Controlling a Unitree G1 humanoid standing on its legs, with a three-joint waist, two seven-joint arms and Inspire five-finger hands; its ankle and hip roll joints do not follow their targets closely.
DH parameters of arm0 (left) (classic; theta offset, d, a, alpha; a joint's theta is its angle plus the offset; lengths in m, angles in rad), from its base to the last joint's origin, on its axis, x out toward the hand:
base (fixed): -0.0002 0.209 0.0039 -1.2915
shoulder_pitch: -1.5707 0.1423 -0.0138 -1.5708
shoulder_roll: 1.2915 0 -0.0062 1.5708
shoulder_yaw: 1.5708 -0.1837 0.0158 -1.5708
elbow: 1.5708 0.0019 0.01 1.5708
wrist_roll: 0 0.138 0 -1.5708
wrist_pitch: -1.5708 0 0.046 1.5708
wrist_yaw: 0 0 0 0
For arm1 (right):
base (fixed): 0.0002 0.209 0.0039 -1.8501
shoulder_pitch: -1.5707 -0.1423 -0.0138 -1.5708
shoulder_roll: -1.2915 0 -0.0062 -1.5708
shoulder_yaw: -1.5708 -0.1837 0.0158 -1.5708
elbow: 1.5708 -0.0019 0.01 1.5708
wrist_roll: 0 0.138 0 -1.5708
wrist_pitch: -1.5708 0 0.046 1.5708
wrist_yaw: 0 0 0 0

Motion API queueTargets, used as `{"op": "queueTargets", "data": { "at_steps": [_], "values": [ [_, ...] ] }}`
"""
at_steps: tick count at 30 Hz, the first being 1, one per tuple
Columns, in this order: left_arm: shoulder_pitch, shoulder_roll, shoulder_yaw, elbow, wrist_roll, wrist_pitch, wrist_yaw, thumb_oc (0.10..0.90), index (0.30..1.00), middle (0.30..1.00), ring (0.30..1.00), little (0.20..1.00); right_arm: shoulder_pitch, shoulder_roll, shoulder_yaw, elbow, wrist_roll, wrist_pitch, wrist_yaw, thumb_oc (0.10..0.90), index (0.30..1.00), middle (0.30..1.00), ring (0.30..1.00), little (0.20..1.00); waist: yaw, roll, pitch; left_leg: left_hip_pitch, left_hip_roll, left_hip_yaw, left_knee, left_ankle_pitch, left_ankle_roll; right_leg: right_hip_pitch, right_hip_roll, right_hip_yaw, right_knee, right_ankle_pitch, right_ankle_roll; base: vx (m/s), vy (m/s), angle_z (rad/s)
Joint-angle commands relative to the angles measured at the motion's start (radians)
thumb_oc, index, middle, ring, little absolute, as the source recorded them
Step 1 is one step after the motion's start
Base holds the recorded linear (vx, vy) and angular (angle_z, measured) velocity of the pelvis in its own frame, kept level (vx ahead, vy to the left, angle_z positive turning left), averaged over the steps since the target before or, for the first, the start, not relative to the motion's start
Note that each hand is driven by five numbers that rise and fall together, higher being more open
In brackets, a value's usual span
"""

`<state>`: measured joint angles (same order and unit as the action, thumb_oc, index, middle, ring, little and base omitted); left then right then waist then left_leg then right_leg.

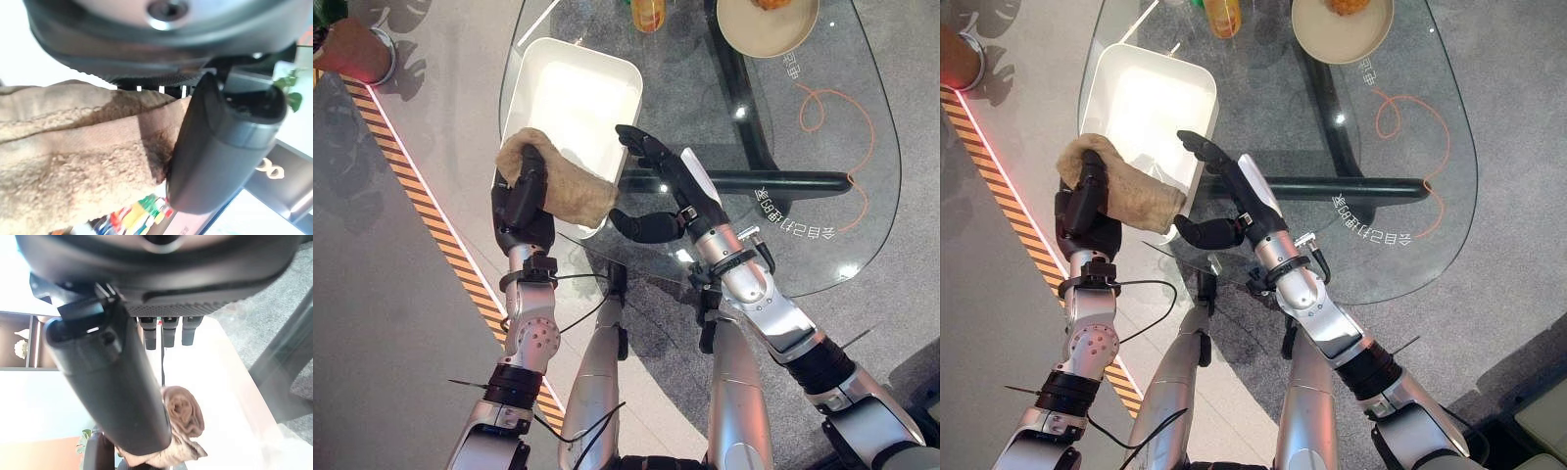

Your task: Wipe the table with a cloth and put it in the basket.

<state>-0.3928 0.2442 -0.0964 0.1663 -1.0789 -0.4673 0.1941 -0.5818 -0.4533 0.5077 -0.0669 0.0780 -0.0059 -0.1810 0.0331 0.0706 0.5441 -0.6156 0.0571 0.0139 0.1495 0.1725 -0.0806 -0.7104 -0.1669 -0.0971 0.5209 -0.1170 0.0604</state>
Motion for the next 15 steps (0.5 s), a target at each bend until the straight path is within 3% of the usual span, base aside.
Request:
{"op": "queueTargets", "data": {
  "at_steps": [1, 6, 15],
  "values": [
    [-0.118, 0.047, 0.078, -0.163, 0.144, -0.164, 0.035, 0.100, 0.300, 0.300, 0.300, 0.200, -0.121, 0.069, -0.032, -0.114, -0.010, -0.067, -0.020, 0.800, 0.900, 0.900, 0.900, 0.900, 0.021, -0.025, -0.024, 0.017, -0.060, 0.017, 0.100, -0.148, 0.038, 0.072, 0.002, -0.064, -0.167, 0.098, 0.014, 0.00, 0.000, 0.00],
    [-0.138, 0.058, 0.088, -0.162, 0.196, -0.176, 0.072, 0.100, 0.300, 0.300, 0.300, 0.200, -0.130, 0.071, -0.031, -0.102, -0.015, -0.061, -0.042, 0.800, 0.900, 0.900, 0.900, 0.900, 0.022, -0.025, -0.024, 0.015, -0.058, 0.018, 0.102, -0.148, 0.036, 0.071, 0.001, -0.064, -0.164, 0.096, 0.013, 0.00, 0.000, 0.00],
    [-0.205, 0.095, 0.095, -0.122, 0.339, -0.166, 0.165, 0.100, 0.300, 0.300, 0.300, 0.200, -0.122, 0.051, -0.084, -0.015, -0.039, -0.057, -0.231, 0.800, 0.900, 0.900, 0.900, 0.900, 0.003, -0.026, -0.024, 0.020, -0.050, 0.030, 0.116, -0.163, 0.032, 0.070, 0.000, -0.050, -0.150, 0.084, 0.014, 0.01, 0.027, -0.02]
  ]
}}
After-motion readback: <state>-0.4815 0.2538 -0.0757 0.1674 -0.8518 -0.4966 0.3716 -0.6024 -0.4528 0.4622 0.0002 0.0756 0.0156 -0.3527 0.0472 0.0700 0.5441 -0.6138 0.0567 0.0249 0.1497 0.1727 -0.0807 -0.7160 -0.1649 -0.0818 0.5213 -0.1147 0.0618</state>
